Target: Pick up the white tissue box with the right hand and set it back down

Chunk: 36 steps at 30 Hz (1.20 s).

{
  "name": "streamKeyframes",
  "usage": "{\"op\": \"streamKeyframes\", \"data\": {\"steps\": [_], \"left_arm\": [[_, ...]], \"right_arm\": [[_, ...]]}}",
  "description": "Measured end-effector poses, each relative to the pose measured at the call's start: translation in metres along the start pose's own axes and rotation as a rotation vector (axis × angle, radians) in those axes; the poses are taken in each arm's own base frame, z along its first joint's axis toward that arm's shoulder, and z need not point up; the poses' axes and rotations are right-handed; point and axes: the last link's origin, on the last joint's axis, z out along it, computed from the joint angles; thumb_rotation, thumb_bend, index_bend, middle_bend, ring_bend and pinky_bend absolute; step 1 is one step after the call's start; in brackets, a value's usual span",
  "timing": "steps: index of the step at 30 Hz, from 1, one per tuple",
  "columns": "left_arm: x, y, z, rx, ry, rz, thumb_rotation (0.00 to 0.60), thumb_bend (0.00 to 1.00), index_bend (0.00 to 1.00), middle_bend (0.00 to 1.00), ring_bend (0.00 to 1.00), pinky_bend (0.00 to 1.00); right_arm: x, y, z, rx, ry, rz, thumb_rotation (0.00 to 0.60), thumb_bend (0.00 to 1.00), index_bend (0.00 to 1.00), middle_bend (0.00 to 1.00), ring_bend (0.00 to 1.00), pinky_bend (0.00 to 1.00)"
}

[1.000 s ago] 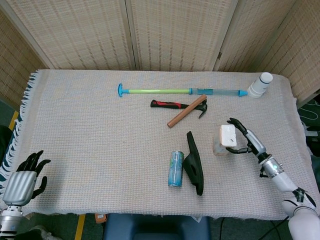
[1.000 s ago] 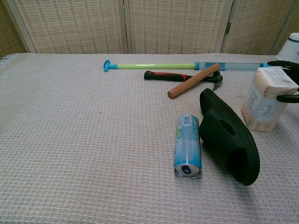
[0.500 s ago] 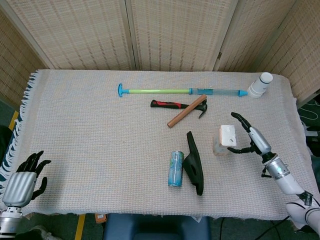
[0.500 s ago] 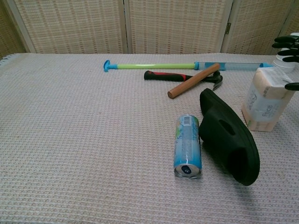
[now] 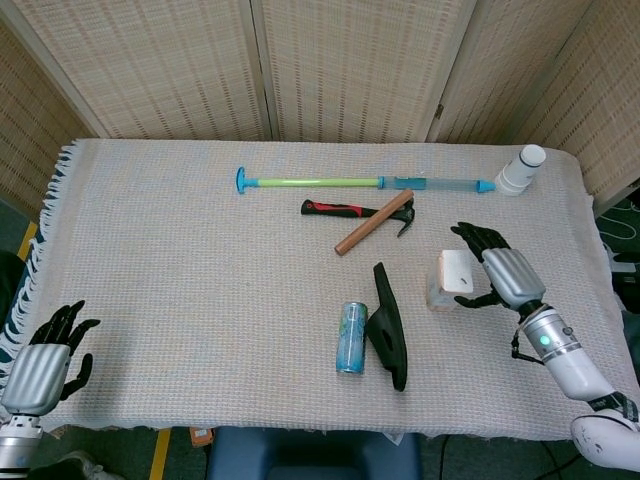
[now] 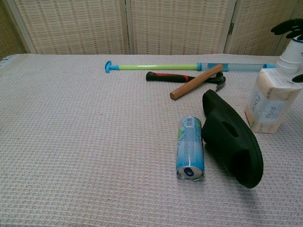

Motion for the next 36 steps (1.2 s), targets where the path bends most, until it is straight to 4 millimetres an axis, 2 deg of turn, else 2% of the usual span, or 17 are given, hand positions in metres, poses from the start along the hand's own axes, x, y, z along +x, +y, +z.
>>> {"op": "streamKeyframes", "data": {"steps": [4,7,21,29,36], "left_arm": [[0.0,0.0,0.0,0.001,0.001,-0.001,0.6,0.53,0.23,0.0,0.0,0.18],[0.0,0.0,0.0,0.003,-0.002,0.0,0.6,0.53,0.23,0.0,0.0,0.18],[0.0,-0.001,0.001,0.011,-0.005,-0.003,0.6,0.53,0.23,0.0,0.0,0.18],[-0.001,-0.001,0.001,0.009,-0.006,-0.003,0.6,0.53,0.23,0.0,0.0,0.18],[-0.001,-0.001,0.001,0.006,-0.009,-0.004,0.6,0.53,0.23,0.0,0.0,0.18]], "right_arm": [[0.012,0.0,0.001,-0.084,-0.035,-0.055,0.6,0.11,0.0,0.0,0.0,0.0],[0.014,0.0,0.005,-0.124,-0.068,-0.086,0.6,0.11,0.0,0.0,0.0,0.0],[0.003,-0.006,0.032,-0.176,-0.181,-0.15,0.6,0.11,0.0,0.0,0.0,0.0],[-0.005,-0.007,0.04,-0.21,-0.215,-0.174,0.6,0.11,0.04,0.03,0.0,0.0],[-0.006,-0.014,0.042,-0.212,-0.211,-0.19,0.6,0.11,0.11,0.03,0.0,0.0]]}}
